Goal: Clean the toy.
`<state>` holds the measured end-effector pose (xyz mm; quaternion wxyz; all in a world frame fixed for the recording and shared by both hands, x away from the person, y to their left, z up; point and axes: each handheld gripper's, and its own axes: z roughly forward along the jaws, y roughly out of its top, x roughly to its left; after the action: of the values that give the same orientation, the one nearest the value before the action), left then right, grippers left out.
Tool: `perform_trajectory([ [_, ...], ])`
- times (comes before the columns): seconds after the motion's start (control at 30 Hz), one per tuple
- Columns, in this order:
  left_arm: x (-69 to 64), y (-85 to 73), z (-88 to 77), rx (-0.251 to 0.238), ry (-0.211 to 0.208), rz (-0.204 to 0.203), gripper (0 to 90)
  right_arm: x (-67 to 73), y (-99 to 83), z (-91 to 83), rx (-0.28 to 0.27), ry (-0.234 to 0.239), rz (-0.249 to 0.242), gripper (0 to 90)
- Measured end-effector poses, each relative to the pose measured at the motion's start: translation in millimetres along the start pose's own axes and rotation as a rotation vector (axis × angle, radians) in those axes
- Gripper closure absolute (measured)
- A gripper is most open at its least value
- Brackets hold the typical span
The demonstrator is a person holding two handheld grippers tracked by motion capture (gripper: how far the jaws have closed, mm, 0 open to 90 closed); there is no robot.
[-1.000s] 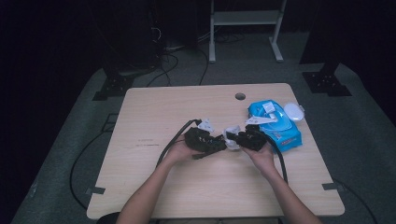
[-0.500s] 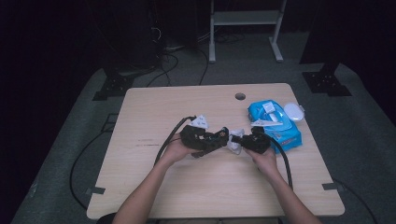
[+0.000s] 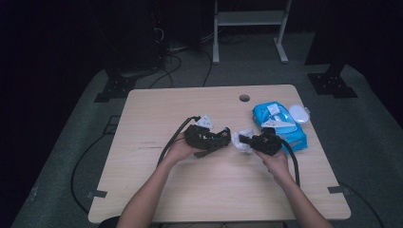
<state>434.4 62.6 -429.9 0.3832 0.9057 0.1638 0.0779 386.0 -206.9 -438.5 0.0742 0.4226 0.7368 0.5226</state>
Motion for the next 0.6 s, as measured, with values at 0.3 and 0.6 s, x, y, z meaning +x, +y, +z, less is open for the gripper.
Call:
perform_trajectory([
  [0.3, 8.8, -2.1, 8.5, 0.090, -0.014, 0.030, 56.6, 4.0, -1.7, 2.3, 0.008, 0.007, -0.019, 80.9],
  [0.6, 23.0, -12.6, 4.4, 0.087, -0.007, 0.000, 56.6, 4.7, -0.9, -1.9, 0.004, 0.004, -0.026, 80.9],
])
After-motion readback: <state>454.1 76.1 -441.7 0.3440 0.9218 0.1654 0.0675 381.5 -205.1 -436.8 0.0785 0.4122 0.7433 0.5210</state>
